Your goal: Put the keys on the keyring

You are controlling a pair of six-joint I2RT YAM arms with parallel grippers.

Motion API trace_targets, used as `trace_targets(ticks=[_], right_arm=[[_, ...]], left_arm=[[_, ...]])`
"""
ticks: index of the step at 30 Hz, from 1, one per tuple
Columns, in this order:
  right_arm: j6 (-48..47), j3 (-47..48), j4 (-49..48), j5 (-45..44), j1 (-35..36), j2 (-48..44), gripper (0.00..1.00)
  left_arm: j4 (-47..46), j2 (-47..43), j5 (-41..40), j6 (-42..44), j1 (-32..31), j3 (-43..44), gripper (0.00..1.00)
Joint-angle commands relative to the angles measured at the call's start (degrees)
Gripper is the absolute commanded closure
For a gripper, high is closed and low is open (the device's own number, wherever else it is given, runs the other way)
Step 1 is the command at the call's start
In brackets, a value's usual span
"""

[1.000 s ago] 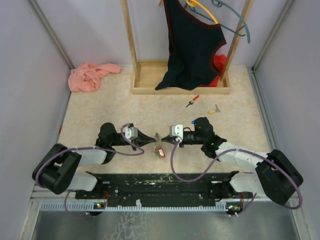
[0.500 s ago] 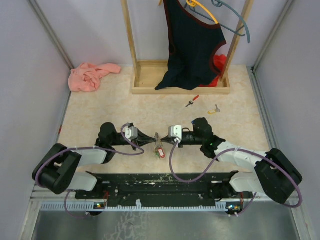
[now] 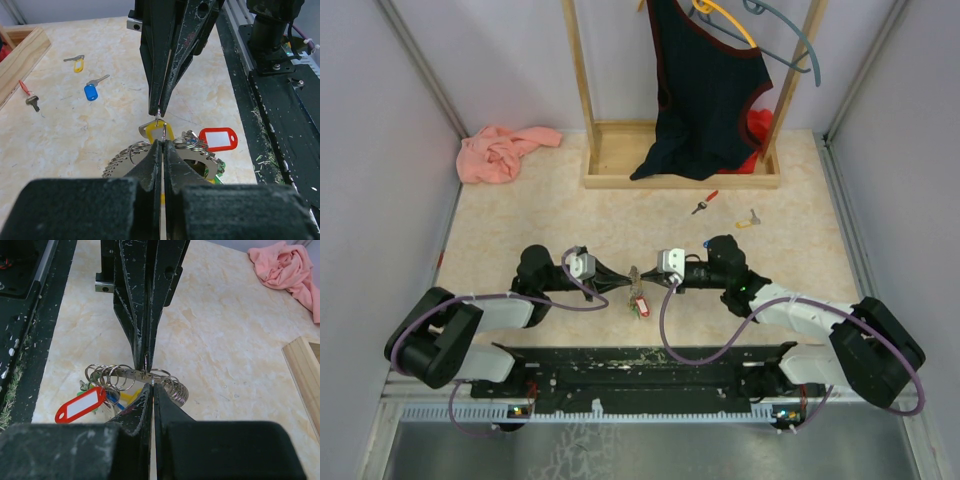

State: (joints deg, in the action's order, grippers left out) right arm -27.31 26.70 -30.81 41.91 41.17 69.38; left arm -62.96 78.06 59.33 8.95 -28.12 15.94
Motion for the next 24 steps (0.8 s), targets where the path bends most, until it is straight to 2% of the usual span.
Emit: trace_targets(ticks=[1, 13, 24], right_arm=[[-0.04, 1.28, -1.4, 0.71, 0.57, -2.09, 1.0], [-0.45, 2.14, 2.02, 2.53, 0.54, -2.22, 1.0], [0.53, 2.0, 0.33, 1.19, 0.55, -1.26, 1.0]], left_arm=[[-1.9, -0.12, 0.79, -0.21, 0.21, 1.38, 0.99], [-1.9, -0.5, 0.08, -0.07, 0.26, 1.02, 0.99], [-4.15, 0.37, 1.78, -1.49, 0.25, 0.92, 0.99]])
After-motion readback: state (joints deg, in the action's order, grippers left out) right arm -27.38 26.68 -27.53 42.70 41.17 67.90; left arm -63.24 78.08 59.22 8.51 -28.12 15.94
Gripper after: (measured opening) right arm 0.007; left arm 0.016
